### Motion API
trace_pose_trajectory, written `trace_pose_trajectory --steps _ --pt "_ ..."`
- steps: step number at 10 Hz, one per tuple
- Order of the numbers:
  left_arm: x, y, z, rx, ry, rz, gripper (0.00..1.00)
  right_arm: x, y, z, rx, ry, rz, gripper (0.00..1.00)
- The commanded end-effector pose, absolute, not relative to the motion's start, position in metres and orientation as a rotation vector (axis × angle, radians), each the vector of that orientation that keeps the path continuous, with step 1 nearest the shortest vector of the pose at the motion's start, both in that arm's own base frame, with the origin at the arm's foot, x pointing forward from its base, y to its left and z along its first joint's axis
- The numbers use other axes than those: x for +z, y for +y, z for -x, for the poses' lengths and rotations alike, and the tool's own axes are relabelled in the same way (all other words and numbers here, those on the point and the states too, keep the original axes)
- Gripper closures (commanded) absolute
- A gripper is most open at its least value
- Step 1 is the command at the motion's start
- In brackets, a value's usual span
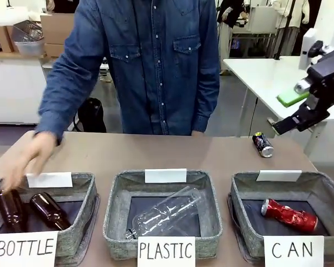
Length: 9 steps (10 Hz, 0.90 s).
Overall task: Sort the can waste into the basket.
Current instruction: Pick up the can waste from the table and place it in the right Fabric basket.
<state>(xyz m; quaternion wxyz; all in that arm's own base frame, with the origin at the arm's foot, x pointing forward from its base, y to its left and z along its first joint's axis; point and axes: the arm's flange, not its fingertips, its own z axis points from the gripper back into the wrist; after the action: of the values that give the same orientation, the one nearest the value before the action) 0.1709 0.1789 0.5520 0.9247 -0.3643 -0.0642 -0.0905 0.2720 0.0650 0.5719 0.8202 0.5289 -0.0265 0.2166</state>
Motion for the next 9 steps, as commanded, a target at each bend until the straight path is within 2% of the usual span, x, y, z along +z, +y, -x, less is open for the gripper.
trace_pose_trajectory --steps 1,3,4,6,8,9 --pt "0.553 0.168 -0.186 -0.217 -0.130 0.752 0.00 0.572 0.062 -0.271 0.481 -0.051 -1.122 0.00" --pt "0.562 0.120 -0.207 -0.240 -0.136 0.879 0.00 0.572 0.062 -0.271 0.481 -0.051 -1.122 0.00" --pt "0.560 0.081 -0.227 -0.363 -0.101 0.933 0.00 0.572 0.062 -0.271 0.481 -0.051 -1.122 0.00" --pt "0.543 0.025 -0.270 -0.481 0.018 0.935 0.00 0.572 0.062 -0.271 0.481 -0.051 -1.122 0.00" --pt "0.534 -0.012 -0.304 -0.558 0.053 0.946 0.00 0.572 0.062 -0.271 0.481 -0.051 -1.122 0.00" --pt "0.539 0.005 -0.264 -0.486 0.008 0.950 0.00 0.572 0.062 -0.271 0.481 -0.051 -1.122 0.00"
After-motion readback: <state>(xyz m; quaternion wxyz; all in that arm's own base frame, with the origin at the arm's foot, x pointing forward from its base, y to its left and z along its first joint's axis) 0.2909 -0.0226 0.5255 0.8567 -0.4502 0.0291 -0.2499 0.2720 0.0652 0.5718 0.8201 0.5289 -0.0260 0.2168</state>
